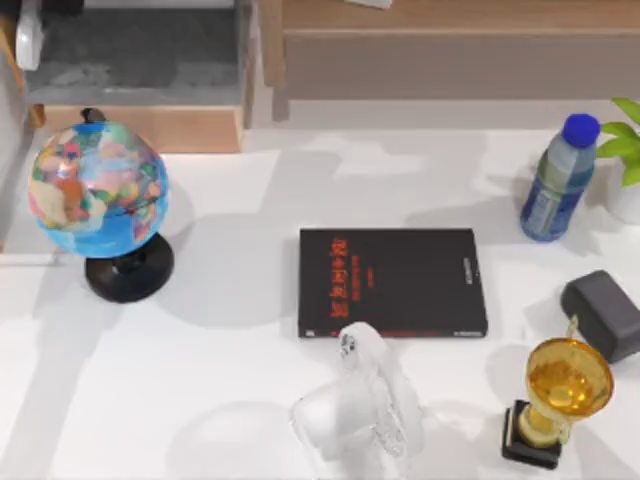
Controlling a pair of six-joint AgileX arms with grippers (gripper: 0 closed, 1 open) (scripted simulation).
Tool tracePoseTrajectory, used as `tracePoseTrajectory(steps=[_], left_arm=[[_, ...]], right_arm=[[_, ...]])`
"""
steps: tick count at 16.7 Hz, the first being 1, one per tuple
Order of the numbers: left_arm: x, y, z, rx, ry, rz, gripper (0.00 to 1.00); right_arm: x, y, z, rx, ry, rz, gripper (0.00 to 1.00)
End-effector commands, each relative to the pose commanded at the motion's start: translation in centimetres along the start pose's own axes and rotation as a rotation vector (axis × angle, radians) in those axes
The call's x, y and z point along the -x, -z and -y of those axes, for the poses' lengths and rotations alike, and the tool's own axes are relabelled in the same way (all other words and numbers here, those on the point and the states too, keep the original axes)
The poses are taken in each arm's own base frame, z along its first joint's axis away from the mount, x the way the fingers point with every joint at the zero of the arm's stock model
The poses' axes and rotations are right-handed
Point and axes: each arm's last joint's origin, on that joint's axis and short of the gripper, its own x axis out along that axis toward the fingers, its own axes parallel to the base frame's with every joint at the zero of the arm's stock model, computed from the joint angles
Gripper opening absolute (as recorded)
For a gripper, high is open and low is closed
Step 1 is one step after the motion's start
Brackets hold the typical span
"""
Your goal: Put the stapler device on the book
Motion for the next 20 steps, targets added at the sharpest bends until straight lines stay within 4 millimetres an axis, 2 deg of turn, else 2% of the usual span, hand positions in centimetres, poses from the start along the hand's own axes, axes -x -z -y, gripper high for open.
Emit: tracePoseTrajectory(steps=[3, 7, 9, 11, 14, 20], left_arm=[[0.6, 0.9, 8.3, 0.023, 0.095, 0.018, 0.0], [0.0, 4.5, 19.3, 0.031, 0.213, -0.059, 0.0], [-0.8, 6.9, 23.7, 0.025, 0.245, -0.128, 0.0], [-1.7, 9.3, 27.0, 0.015, 0.257, -0.199, 0.0], [-2.7, 11.3, 29.3, 0.004, 0.255, -0.26, 0.0], [-2.7, 11.3, 29.2, 0.005, 0.255, -0.258, 0.0]], right_arm=[[0.0, 0.0, 0.0, 0.0, 0.0, 0.0, 1.0], [0.0, 0.0, 0.0, 0.0, 0.0, 0.0, 1.0], [0.0, 0.0, 0.0, 0.0, 0.0, 0.0, 1.0], [0.0, 0.0, 0.0, 0.0, 0.0, 0.0, 1.0], [0.0, 0.0, 0.0, 0.0, 0.0, 0.0, 1.0], [0.0, 0.0, 0.0, 0.0, 0.0, 0.0, 1.0]])
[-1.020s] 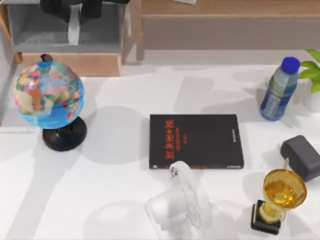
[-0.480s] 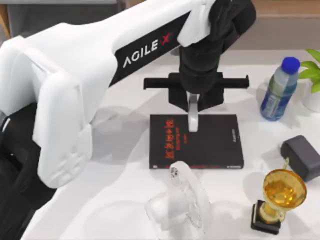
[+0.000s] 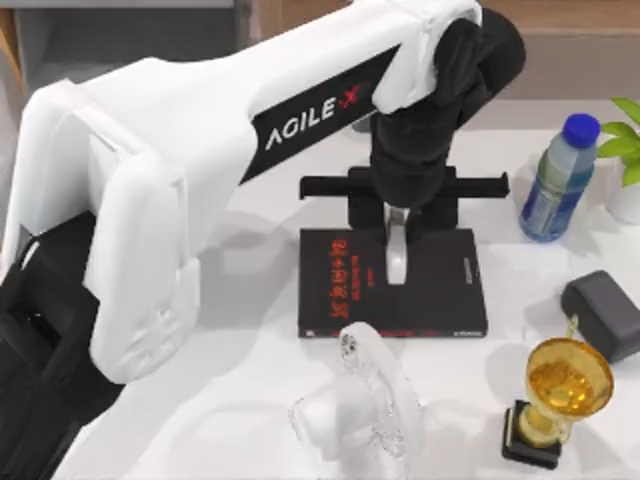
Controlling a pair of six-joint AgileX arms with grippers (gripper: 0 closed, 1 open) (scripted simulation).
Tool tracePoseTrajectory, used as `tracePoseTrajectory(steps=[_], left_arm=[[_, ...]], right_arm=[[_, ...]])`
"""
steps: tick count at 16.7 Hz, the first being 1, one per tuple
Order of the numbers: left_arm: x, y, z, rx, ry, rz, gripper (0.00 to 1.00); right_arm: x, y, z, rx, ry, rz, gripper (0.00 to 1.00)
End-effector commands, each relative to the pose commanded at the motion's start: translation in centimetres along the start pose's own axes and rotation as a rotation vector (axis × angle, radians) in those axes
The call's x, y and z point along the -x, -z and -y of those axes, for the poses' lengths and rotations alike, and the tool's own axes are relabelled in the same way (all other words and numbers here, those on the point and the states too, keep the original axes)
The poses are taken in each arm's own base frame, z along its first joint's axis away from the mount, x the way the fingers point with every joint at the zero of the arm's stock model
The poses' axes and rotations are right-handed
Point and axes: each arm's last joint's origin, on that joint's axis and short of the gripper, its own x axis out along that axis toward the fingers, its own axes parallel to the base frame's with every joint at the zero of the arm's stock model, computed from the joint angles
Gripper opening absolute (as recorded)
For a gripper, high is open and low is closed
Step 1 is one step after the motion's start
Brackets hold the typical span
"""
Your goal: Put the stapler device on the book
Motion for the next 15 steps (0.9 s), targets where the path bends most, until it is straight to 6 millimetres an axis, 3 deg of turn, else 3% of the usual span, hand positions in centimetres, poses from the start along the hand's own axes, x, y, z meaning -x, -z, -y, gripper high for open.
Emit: tracePoseTrajectory(steps=[11, 15], left_arm=[[-2.9, 0.1, 0.1, -0.001, -0.001, -0.002, 0.0], [-3.0, 0.2, 0.1, -0.001, -0.001, -0.002, 0.0]], right_arm=[[0.0, 0.0, 0.0, 0.0, 0.0, 0.0, 1.0], [0.0, 0.0, 0.0, 0.0, 0.0, 0.0, 1.0]])
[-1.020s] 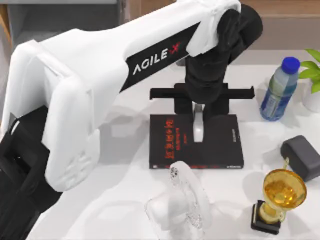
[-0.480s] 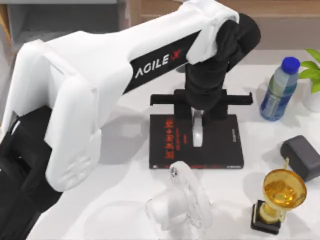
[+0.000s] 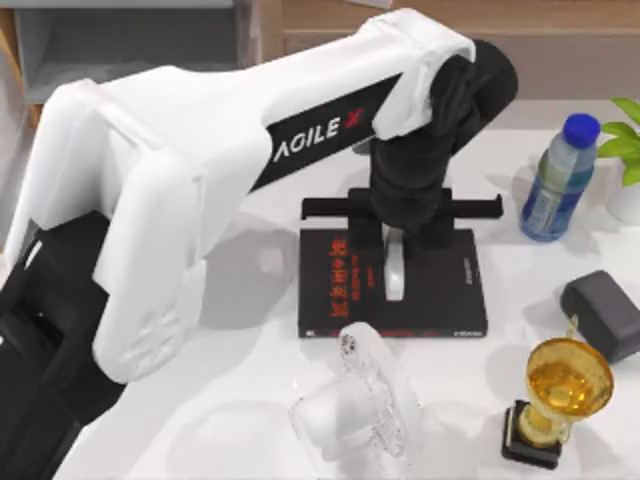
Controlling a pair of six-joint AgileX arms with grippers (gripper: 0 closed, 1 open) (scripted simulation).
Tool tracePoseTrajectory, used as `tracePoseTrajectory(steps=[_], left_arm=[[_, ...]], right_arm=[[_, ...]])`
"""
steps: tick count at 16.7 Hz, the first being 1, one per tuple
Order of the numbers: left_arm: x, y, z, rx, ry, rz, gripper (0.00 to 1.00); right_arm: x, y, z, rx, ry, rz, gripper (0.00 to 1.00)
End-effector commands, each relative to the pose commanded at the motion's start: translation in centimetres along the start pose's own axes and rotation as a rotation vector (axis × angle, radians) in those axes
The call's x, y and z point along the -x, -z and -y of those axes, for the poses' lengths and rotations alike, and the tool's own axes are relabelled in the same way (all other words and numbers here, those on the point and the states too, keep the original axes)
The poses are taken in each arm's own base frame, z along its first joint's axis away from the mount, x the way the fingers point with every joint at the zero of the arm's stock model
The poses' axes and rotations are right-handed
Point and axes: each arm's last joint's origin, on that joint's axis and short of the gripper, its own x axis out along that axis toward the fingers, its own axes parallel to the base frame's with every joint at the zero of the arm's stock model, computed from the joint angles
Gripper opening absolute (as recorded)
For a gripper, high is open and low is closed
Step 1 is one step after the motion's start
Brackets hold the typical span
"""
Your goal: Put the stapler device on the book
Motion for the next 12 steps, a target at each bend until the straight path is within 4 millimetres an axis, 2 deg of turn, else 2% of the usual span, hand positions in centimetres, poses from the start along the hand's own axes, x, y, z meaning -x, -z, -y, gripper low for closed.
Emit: tracePoseTrajectory(steps=[12], left_arm=[[0.0, 0.0, 0.0, 0.0, 0.0, 0.0, 0.9]], right_arm=[[0.0, 0.0, 0.0, 0.0, 0.0, 0.0, 1.0]])
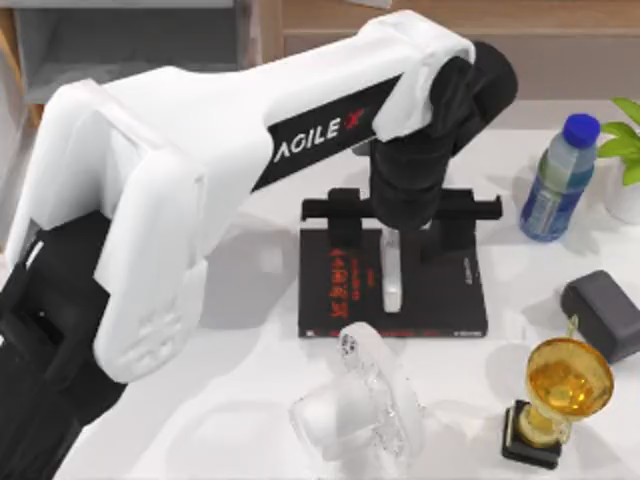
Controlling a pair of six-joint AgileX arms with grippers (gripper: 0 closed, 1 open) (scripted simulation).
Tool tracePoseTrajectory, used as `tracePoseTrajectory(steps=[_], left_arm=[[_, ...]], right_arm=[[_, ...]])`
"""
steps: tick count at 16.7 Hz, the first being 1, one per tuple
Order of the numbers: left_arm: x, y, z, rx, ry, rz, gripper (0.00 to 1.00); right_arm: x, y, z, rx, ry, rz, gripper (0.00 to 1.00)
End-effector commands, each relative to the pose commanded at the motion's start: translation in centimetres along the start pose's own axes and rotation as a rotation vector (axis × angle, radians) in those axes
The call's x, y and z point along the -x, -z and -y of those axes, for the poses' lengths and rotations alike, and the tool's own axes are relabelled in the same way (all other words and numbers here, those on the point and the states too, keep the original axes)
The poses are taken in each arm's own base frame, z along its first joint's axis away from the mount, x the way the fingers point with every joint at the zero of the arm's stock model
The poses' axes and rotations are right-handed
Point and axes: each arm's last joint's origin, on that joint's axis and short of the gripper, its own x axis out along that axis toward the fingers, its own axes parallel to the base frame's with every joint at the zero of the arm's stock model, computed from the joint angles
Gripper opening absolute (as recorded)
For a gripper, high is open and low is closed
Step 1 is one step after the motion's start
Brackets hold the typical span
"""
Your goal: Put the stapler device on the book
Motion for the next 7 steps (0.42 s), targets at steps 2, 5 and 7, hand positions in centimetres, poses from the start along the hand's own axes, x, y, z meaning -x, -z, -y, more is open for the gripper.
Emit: tracePoseTrajectory(steps=[2, 5, 7], left_arm=[[0.0, 0.0, 0.0, 0.0, 0.0, 0.0, 1.0], [0.0, 0.0, 0.0, 0.0, 0.0, 0.0, 1.0], [0.0, 0.0, 0.0, 0.0, 0.0, 0.0, 1.0]], right_arm=[[0.0, 0.0, 0.0, 0.0, 0.0, 0.0, 1.0], [0.0, 0.0, 0.0, 0.0, 0.0, 0.0, 1.0], [0.0, 0.0, 0.0, 0.0, 0.0, 0.0, 1.0]])
